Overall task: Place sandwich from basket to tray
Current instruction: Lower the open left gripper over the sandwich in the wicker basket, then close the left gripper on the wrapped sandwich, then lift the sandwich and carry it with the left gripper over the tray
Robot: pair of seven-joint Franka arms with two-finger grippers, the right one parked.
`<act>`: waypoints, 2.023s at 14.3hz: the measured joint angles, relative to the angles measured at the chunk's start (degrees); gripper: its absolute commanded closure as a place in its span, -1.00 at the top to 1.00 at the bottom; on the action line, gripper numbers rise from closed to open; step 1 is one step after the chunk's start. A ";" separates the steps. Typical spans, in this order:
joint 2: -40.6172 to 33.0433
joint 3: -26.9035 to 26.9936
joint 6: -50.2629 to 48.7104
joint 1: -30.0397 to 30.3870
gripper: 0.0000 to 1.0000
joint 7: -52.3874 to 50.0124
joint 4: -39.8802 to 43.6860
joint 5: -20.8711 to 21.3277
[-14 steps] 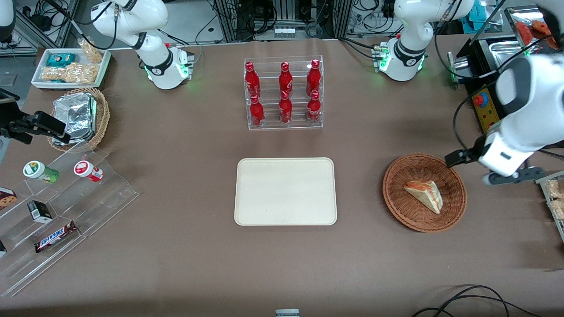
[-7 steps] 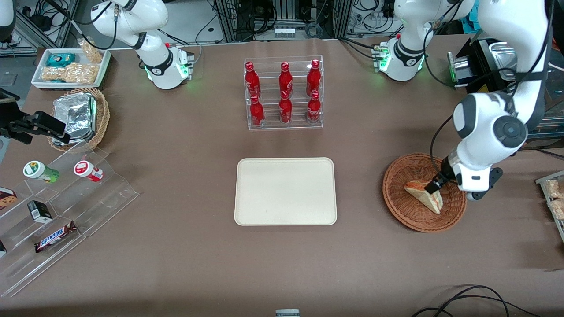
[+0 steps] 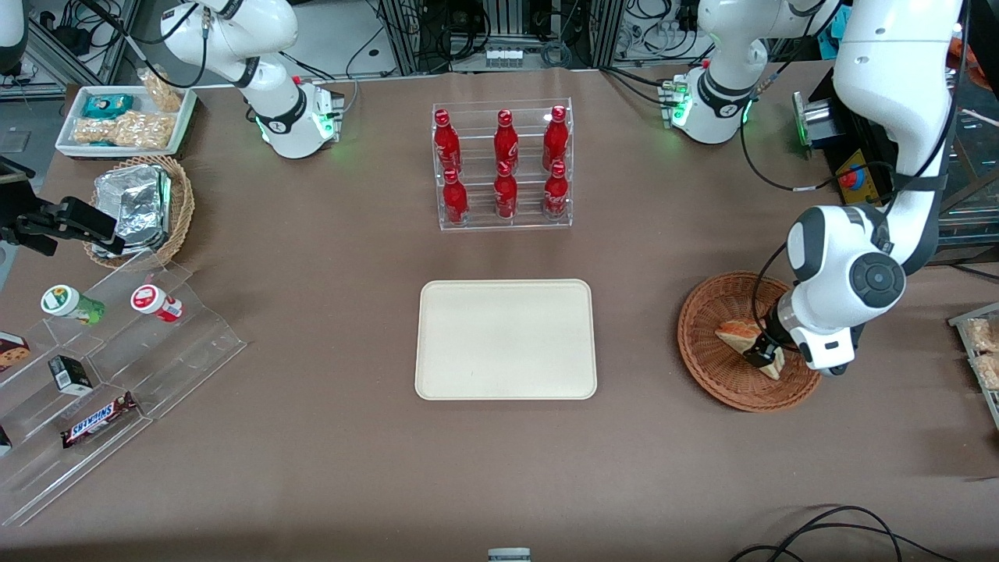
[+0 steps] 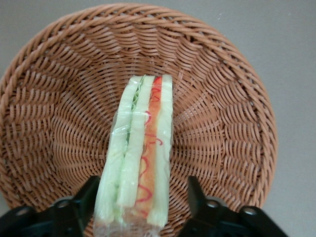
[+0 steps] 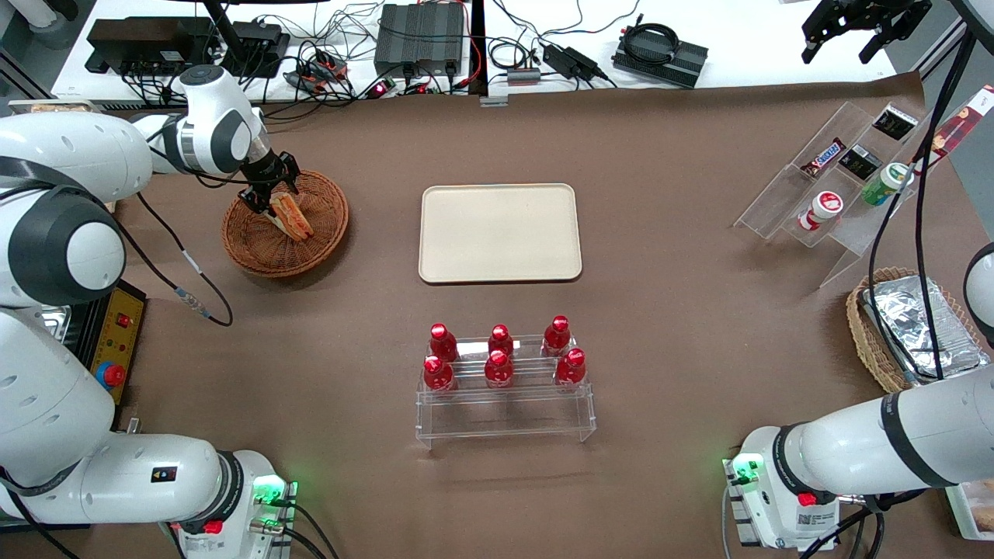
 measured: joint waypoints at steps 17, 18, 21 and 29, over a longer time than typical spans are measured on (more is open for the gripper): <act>2.22 -14.35 -9.75 -11.01 -0.95 6.37 13.52 2.84; 3.62 -15.06 -8.77 -12.99 -0.96 6.36 14.50 2.88; 8.55 -15.21 -7.48 -19.26 -0.98 6.16 19.41 3.36; 17.39 -15.23 -7.03 -25.13 -0.98 6.42 28.13 6.90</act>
